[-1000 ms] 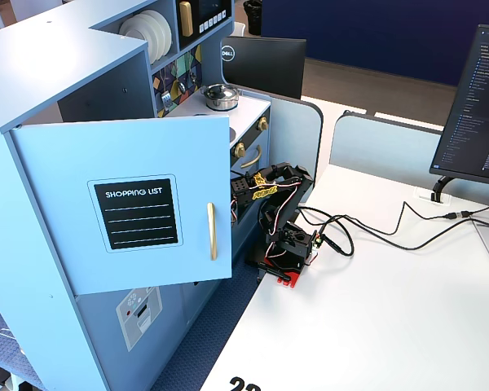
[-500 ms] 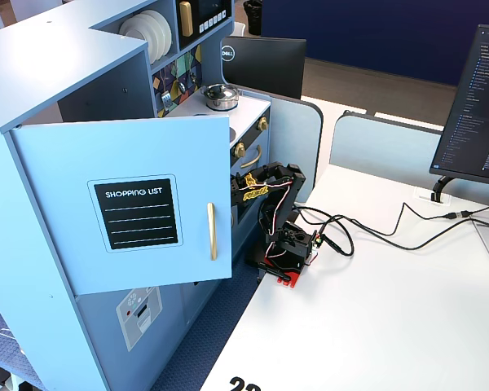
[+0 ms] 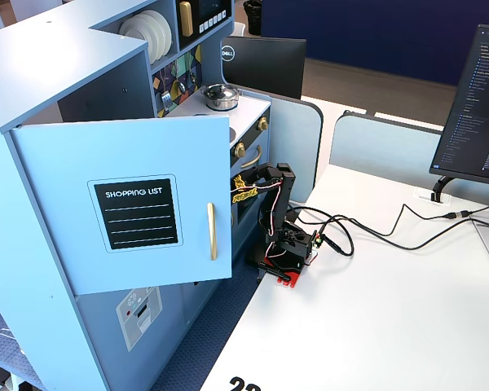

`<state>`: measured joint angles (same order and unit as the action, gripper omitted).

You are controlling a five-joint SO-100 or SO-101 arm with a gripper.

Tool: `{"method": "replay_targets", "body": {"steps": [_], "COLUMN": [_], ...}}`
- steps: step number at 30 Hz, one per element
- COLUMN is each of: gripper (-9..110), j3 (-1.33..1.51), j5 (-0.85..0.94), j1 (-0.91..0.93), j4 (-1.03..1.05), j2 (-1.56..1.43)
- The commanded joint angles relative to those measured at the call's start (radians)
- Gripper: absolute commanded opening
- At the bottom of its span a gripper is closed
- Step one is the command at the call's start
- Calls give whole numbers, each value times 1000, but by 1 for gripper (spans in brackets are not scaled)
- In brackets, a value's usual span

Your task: Pick up the green pineapple from the left cabinet and place it in the gray recipient

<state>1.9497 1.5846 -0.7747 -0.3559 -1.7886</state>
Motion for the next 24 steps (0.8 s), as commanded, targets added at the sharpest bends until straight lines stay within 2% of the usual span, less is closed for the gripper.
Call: {"method": "replay_targets", "body": {"steps": [1,2,3,8,16,20,24], "gripper": [16,4,0,0,0,0,0], "j3": [-97,-100,-100,-43,193,241,215], "j5": [-12,23,52,48,114,190,206], "j1": [-34,-40,-43,-86,-255,-282,-233], "j4": [-44,-34,-25,46,362,477,548], "j2": [3,5,5,-143,-710,-937,-1080]}}
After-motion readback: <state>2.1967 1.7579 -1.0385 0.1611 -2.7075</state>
